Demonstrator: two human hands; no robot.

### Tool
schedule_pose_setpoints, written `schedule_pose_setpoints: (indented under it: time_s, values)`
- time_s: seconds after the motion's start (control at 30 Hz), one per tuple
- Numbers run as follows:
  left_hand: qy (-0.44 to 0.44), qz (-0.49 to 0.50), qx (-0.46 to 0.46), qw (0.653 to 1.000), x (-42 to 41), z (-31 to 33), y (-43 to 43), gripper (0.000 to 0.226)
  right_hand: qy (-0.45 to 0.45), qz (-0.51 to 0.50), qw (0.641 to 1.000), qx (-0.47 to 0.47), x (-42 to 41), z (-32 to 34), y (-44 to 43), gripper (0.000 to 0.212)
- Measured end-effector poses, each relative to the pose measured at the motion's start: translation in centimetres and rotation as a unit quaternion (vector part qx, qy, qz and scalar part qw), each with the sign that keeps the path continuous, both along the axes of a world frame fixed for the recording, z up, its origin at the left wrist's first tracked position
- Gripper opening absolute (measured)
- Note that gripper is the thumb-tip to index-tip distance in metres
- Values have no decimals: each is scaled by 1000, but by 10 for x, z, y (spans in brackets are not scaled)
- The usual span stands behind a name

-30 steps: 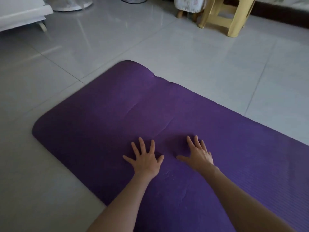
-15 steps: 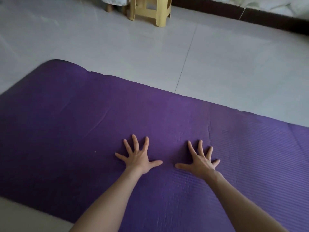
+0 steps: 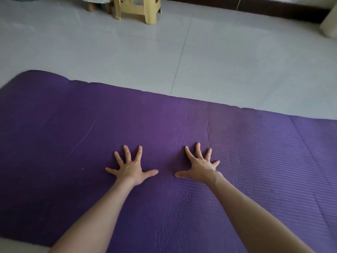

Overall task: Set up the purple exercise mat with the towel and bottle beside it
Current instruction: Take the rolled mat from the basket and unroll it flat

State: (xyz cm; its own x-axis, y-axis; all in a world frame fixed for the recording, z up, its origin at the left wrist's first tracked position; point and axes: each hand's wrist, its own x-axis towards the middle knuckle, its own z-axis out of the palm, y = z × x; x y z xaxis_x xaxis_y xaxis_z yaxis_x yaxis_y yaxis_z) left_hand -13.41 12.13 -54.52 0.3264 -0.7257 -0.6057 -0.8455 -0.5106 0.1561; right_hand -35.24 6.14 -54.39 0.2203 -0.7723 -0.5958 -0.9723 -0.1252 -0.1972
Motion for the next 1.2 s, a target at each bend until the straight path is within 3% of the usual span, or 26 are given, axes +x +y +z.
schedule_pose_setpoints:
  time_s: [0.13,0.33,0.53,1.2]
  values:
    - [-10,-28,-31,999,-25,2,5,102,-17,-6,1000,8,-48,9,14,113]
    - [11,-241,-44,969,-155,0,5,103,18,-147,989,9,-192,14,59,115]
    - [13,-261,-12,965,-218,-4,-18,111,23,-263,965,3,-272,13,77,119]
    - [-6,-275,0,962,-201,-2,-14,113,26,-266,963,16,-261,5,90,117]
